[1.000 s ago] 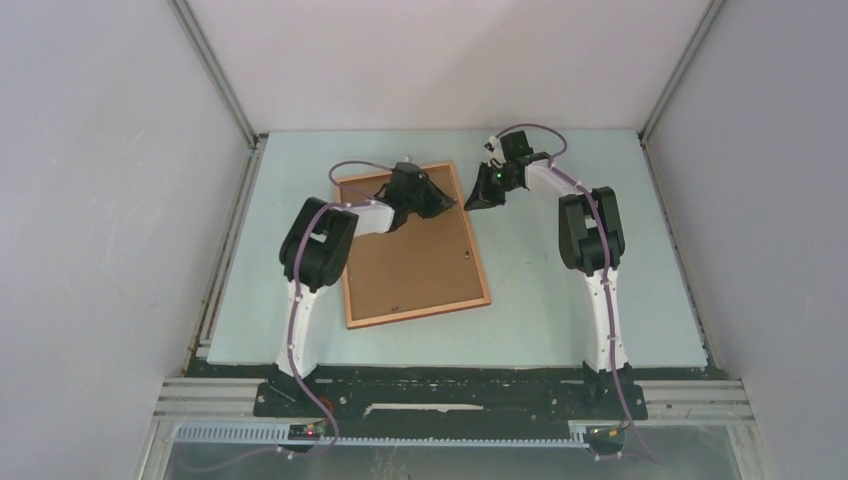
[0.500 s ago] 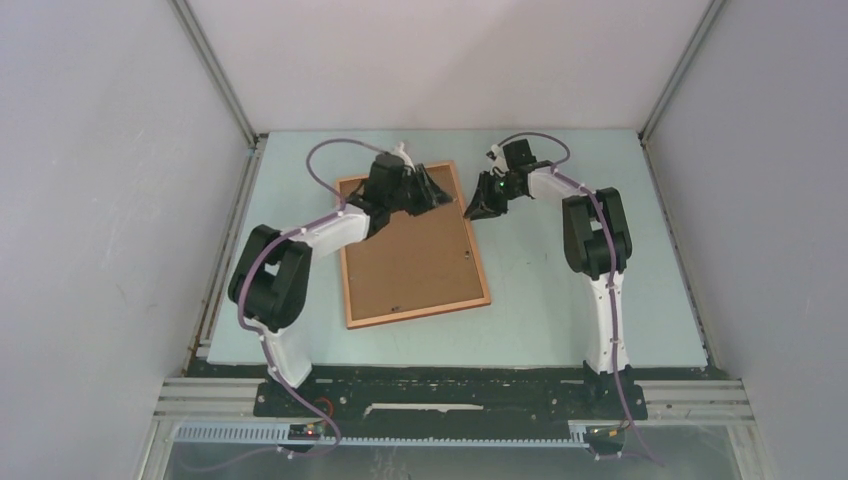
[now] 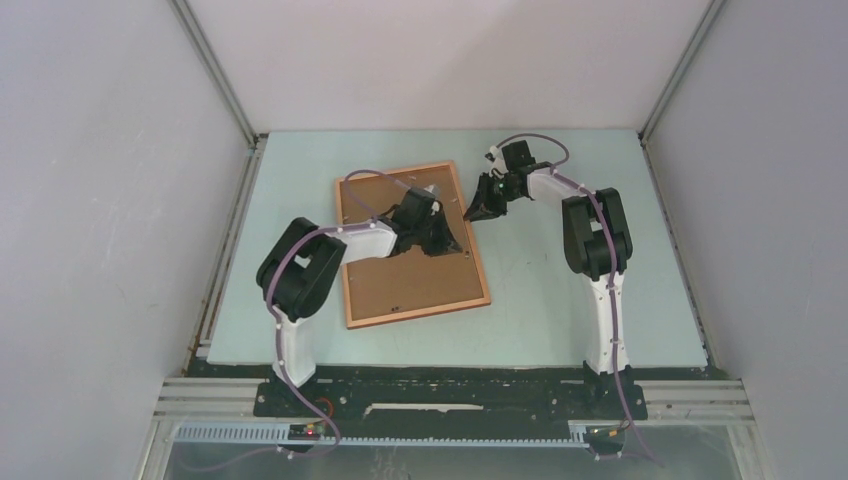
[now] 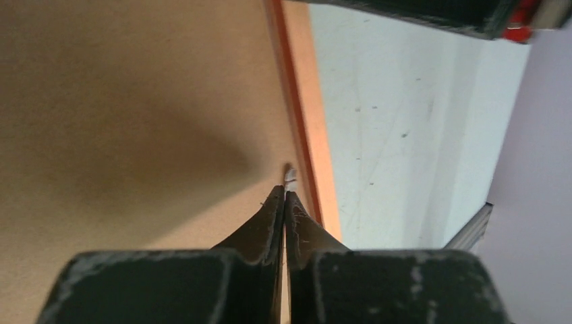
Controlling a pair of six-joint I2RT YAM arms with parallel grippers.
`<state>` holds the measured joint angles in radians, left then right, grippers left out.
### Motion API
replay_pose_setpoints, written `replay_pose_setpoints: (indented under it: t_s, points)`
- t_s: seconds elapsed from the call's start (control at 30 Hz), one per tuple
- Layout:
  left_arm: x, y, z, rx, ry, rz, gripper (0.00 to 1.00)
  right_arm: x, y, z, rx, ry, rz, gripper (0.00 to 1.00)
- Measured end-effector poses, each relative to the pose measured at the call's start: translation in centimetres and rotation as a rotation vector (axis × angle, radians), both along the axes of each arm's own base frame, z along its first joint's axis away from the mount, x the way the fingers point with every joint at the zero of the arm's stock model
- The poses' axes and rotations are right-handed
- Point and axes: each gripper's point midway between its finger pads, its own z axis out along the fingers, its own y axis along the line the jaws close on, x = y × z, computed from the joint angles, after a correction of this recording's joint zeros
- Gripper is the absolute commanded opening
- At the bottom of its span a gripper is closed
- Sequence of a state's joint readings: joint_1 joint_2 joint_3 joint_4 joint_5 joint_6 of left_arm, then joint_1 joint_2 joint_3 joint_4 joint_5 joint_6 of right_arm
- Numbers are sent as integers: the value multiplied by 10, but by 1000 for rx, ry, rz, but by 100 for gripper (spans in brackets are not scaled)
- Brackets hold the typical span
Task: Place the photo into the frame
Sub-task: Install the photo frame at the center of the board.
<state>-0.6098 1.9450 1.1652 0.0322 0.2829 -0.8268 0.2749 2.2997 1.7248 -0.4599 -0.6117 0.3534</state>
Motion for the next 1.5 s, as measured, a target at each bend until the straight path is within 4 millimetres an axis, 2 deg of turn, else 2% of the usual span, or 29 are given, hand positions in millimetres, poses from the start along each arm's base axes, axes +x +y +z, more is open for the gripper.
replay_pose_setpoints:
  t_s: [0.13,0.3,0.53,0.73,1.07,1.33,1.4,1.5]
  points:
    - [-2,6,-16,44,32,23,2,0,0,0,0,-2,3,18]
    - [-1,8,-20,54,38,38,0,0,0,0,-1,-3,4,17]
    - [7,-6,-20,31,34,33,0,0,0,0,-1,-5,6,16]
    - [2,-16,-20,25,31,10,0,0,0,0,0,-5,7,15]
    - [-5,-25,-20,-1,37,-27,0,1,-1,2,5,-5,5,15]
    - [-5,-25,-20,-1,35,-32,0,1,-2,2,9,-6,4,15]
    - [-5,-24,-20,5,30,-36,6,1,-2,2,9,-6,4,15]
    - [-7,-17,-19,45,20,-41,21,1,-2,2,9,-6,4,19]
